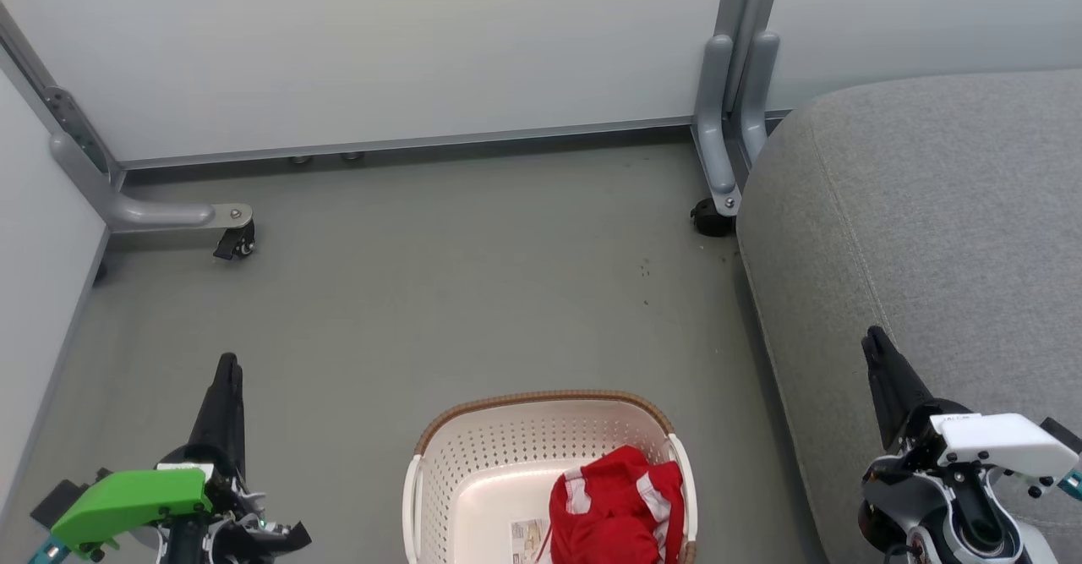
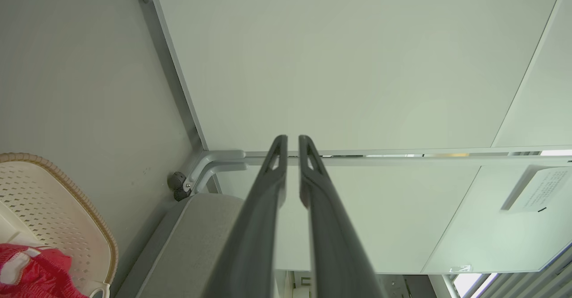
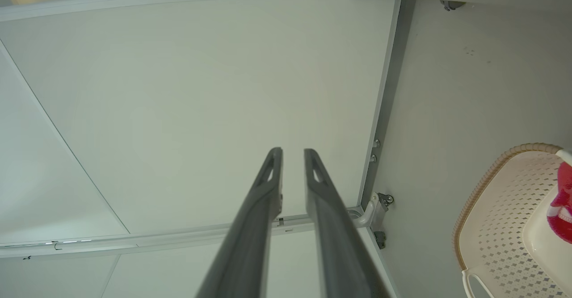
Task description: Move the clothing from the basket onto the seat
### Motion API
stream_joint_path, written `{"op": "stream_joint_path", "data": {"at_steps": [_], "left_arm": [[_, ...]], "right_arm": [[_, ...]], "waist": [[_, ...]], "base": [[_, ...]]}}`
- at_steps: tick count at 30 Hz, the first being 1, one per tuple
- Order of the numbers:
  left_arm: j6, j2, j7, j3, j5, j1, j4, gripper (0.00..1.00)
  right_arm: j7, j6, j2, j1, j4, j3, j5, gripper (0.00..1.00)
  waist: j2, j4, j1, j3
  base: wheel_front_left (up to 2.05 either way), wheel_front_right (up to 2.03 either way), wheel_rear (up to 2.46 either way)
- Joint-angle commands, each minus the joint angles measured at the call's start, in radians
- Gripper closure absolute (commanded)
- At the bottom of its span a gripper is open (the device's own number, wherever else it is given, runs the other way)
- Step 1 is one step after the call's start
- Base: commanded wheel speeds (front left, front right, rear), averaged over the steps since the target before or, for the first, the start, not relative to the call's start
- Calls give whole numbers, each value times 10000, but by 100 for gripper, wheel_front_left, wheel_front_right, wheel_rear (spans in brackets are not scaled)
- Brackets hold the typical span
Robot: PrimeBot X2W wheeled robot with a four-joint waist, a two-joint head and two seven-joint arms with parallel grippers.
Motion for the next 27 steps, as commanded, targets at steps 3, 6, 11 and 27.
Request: {"op": "stream_joint_path", "data": {"at_steps": [3,6,11,27], "left_arm": [[0,6,-101,-130,-13,-74,-67,0],[0,9,-222,-271,-13,-132,-148,0],[0,19,-491,-499,96,-222,-334,0],[0,134,-1246,-892,3109,-232,-1174,0]], "right_arm": [[-129,0,-11,-20,-104,68,-68,0],[-272,1,-22,-25,-201,161,-147,0],[-545,1,-115,-28,-326,363,-432,0],[-1244,3,-288,7,-984,627,-3996,0]], "waist": [[-1,-1,0,7],[-1,0,0,13],[-1,5,0,22],[-1,34,0,16]], "base": [[0,0,0],[0,0,0],[0,0,0],[0,0,0]]}}
